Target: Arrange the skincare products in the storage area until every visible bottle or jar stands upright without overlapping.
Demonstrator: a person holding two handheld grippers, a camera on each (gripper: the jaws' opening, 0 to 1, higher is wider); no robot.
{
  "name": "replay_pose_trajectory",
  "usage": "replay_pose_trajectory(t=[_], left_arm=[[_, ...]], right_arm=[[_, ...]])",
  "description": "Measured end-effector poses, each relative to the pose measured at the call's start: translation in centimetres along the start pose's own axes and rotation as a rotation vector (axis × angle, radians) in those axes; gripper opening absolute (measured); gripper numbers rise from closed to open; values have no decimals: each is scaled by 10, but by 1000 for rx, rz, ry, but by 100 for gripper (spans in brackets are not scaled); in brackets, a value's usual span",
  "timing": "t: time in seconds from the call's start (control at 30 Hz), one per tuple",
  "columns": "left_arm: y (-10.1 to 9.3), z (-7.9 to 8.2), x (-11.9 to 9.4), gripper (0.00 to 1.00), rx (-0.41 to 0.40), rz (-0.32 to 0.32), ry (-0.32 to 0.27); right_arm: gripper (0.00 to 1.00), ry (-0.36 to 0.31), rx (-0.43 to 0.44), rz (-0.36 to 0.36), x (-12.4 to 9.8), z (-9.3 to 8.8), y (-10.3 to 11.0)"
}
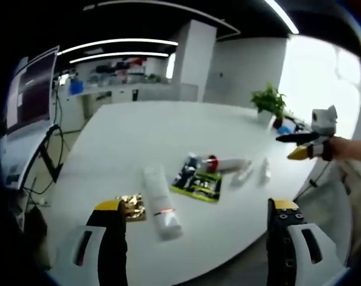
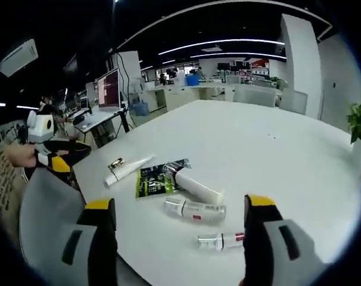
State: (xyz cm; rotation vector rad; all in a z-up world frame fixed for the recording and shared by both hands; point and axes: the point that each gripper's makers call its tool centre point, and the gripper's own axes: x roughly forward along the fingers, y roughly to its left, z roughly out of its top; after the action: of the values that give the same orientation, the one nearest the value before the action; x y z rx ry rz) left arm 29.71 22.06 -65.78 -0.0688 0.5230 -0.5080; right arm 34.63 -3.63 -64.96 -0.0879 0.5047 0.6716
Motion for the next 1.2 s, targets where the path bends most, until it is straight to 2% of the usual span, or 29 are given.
replay_pose_trajectory(t=[0.17, 0.33, 0.43, 0.77, 1.1, 1.2], left_arm=[[0, -1, 0, 96, -1, -4, 7], [-1, -2, 1, 96, -5, -7, 14], [-1, -3, 1, 96, -7, -7, 15], [1, -4, 2, 95, -20, -1, 23], [-1, -8, 4, 95, -16, -10, 46], [0, -9, 4, 94, -21, -9, 52]], right_arm=[[84, 27, -39, 31, 14, 3, -7], [85, 47, -71, 78, 27, 6, -8], [81, 64, -88, 98, 34, 6, -9], [75, 146, -175, 168, 67, 3, -15], [67, 264, -289, 245, 106, -15, -21], [65, 276, -306, 271, 114, -17, -19]])
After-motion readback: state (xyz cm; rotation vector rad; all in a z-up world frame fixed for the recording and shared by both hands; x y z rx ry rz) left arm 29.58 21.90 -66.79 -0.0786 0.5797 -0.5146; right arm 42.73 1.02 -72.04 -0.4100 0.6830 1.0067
